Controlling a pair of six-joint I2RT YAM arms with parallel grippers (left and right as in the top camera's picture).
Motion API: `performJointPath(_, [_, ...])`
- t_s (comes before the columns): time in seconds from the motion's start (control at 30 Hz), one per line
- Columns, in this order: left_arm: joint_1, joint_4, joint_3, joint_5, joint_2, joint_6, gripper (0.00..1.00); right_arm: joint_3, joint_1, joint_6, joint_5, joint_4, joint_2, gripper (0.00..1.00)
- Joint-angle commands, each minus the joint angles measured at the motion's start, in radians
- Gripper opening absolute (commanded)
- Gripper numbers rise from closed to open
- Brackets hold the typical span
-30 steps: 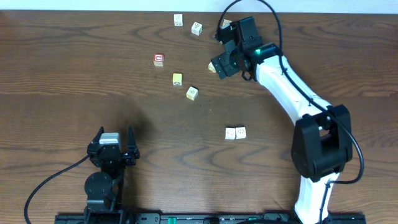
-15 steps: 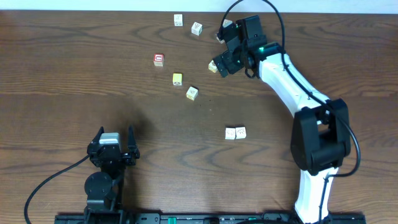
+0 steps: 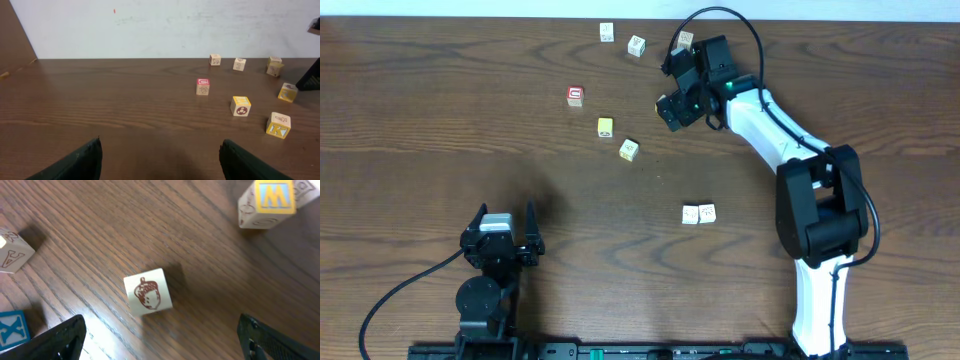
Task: Lift 5 blocks
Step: 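Move the right gripper forward over the cream acorn block, then lower and close the right gripper on the acorn block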
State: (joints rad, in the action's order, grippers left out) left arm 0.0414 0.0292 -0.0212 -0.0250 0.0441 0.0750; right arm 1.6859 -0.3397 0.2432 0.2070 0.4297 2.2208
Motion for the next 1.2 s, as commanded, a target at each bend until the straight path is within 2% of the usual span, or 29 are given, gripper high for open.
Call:
performJointPath(0.0, [0.004, 0.042, 0.017, -0.011, -0.002, -0.008, 0.76, 0.018, -0.011, 0.009, 0.037, -0.022, 0.029, 0.94])
performJointPath(0.1, [0.004, 0.042, 0.017, -0.011, -0.002, -0.008, 0.75, 0.018, -0.024, 0.009, 0.037, -0.042, 0.041, 0.92])
performJointPath(0.53, [0.004, 0.041, 0.017, -0.011, -0.002, -0.008, 0.76, 0.018, -0.056, 0.004, 0.028, -0.102, 0.105, 0.66])
performJointPath(0.77, [0.004, 0.042, 0.017, -0.011, -0.002, -0.008, 0.75, 0.018, -0.054, -0.004, -0.026, -0.113, 0.105, 0.65])
performJointPath(1.17, [0.004, 0.042, 0.017, -0.011, -0.002, -0.008, 0.75, 0.072, -0.055, -0.028, -0.086, -0.096, 0.105, 0.45])
